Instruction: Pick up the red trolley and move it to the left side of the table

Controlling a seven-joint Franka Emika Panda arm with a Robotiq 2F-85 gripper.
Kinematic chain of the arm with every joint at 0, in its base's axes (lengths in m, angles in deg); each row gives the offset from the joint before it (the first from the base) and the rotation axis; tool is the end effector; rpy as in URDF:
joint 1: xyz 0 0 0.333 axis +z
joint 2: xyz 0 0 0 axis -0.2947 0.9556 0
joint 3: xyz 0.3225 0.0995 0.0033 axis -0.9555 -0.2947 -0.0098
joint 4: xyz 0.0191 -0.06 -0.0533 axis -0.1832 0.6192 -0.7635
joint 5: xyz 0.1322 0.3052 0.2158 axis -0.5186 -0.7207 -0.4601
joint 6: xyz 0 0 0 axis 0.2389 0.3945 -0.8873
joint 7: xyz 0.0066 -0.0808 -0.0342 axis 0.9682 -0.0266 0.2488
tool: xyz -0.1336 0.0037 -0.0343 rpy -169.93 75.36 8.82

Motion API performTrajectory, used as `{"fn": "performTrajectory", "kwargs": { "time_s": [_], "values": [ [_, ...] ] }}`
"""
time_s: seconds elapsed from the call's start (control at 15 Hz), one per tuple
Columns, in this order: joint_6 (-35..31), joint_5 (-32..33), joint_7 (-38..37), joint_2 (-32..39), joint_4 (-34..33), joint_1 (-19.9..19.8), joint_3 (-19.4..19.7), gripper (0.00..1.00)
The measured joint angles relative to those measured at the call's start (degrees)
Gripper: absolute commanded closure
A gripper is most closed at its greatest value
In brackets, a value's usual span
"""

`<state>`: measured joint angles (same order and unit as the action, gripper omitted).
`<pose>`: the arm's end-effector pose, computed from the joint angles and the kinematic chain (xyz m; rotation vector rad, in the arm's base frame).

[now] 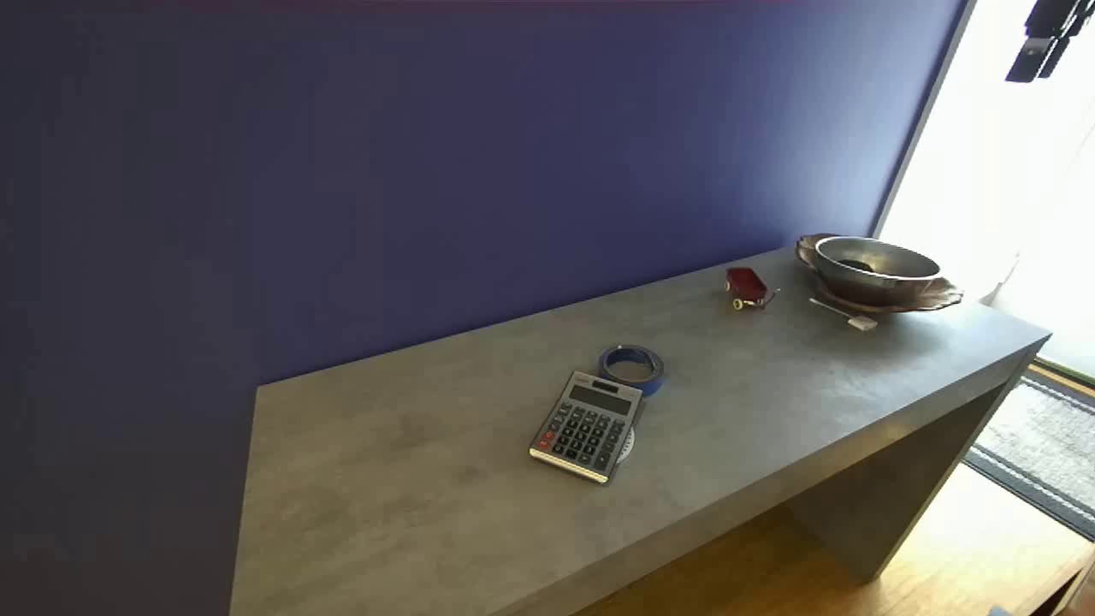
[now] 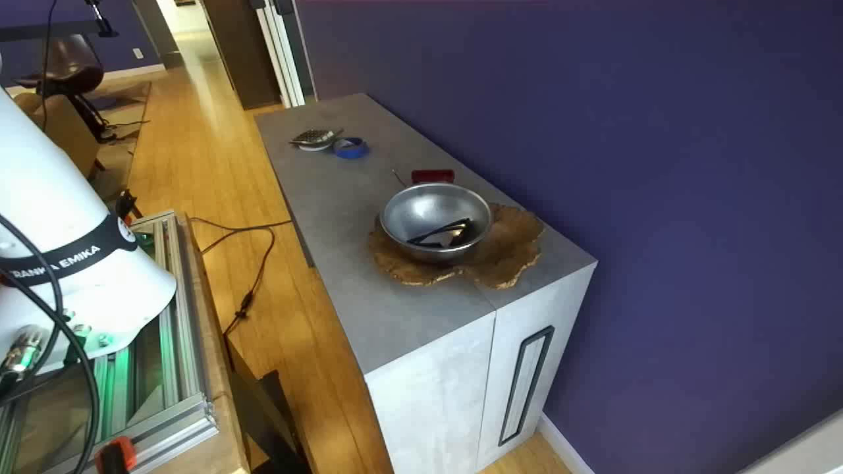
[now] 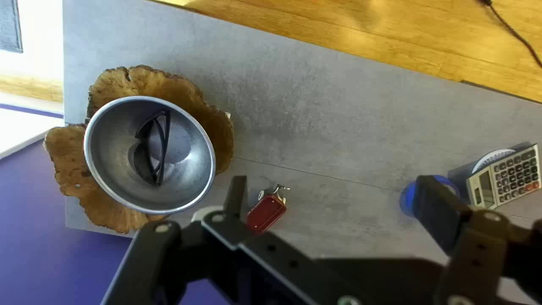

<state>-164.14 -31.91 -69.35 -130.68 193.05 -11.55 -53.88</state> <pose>0.3253 0.0621 0.4722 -3.1214 -0.1991 -0.0953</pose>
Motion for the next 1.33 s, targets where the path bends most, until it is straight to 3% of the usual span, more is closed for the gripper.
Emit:
{"fn": "performTrajectory", "kwargs": {
  "time_s": [0.8, 1.0, 1.33],
  "values": [
    [-0.9, 0.0, 0.0, 0.8, 0.0, -0.2, 0.0, 0.0],
    [-9.5, 0.0, -1.0, 5.9, -0.1, -1.4, 0.0, 0.0],
    [-25.7, -0.5, -3.1, 21.6, -3.5, -2.7, 0.9, 0.0]
  ]
}}
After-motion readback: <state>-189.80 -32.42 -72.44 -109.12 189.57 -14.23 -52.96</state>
